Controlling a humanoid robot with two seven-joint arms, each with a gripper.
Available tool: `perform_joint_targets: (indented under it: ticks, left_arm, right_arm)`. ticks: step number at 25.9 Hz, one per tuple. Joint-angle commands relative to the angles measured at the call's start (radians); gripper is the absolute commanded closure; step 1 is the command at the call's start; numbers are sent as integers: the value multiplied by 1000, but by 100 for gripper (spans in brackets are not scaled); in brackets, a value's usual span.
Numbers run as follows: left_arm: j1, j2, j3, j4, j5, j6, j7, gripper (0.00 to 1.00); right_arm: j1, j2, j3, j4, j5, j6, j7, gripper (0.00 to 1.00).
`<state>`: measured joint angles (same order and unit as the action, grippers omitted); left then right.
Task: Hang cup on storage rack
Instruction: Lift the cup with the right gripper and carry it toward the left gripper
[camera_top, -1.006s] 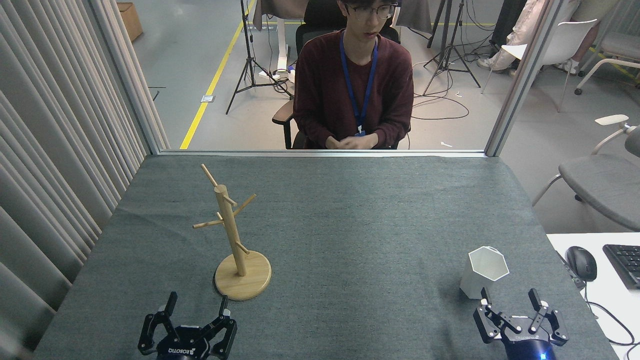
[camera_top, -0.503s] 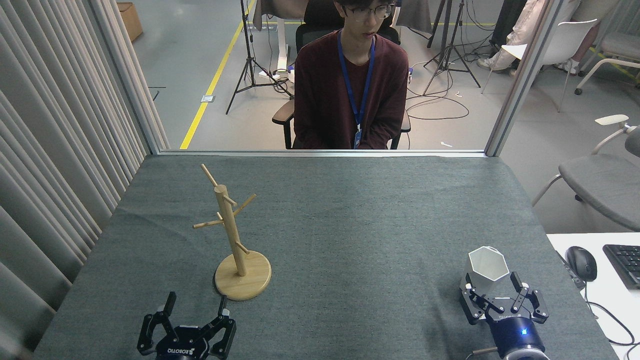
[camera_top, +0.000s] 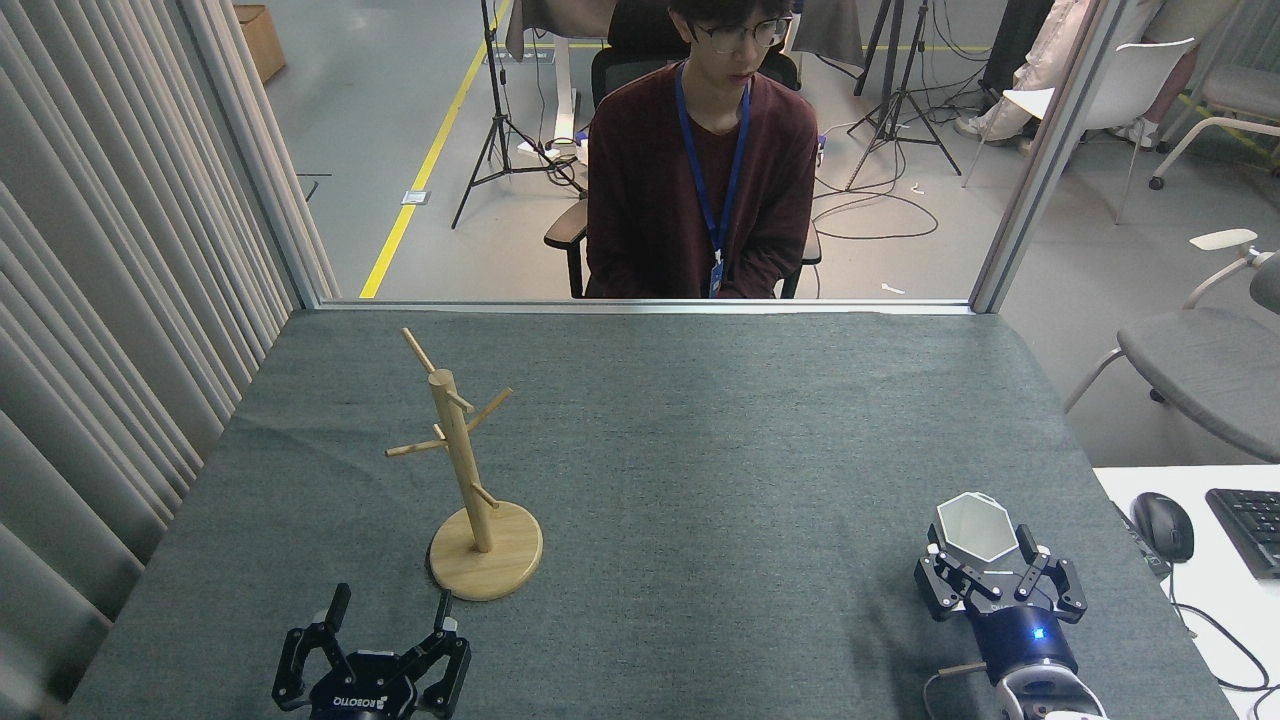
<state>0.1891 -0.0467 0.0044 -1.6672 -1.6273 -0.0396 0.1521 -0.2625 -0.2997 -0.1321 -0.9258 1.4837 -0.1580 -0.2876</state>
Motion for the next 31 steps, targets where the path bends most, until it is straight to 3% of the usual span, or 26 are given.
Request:
perform_joint_targets:
  ticks: [1,3,5,8,12,14,16,20,26,31]
  left_arm:
    - [0,-1,-3,0,0,-2,6,0]
    - [0,-2,-3,1,0,0,46,0]
    - [-4,-5,-4,9,0,0,90,0]
    - [-8,-2,-64,30,-9,-6,93,0]
    - [-10,-4,-259,101,-120,-9,103,0]
    - [-14,-10,-346,158,-192,0,103,0]
    - [-30,-16,-409,195,-214,7,101,0]
    - [-42,-22,-445,204,-218,12,93,0]
    - [-83,-32,-445,219,-220,18,86,0]
    - [-94,-33,-471,210,-220,17,78,0]
  right_arm:
    - [-49,8,0,78,7,21,-2,6]
    - [-58,2,0,91,7,35,-4,31]
    - [-53,2,0,91,7,34,-19,39]
    - [-43,16,0,56,4,29,-39,39]
    - [29,24,0,-235,-3,-12,-41,39]
    - [62,68,9,-360,1,-35,-38,39]
    - [123,125,72,-478,13,-44,-35,39]
    - [269,152,220,-689,59,-44,-33,39]
    - [401,267,301,-729,199,-43,-41,39]
    - [408,307,332,-729,224,-37,-45,39]
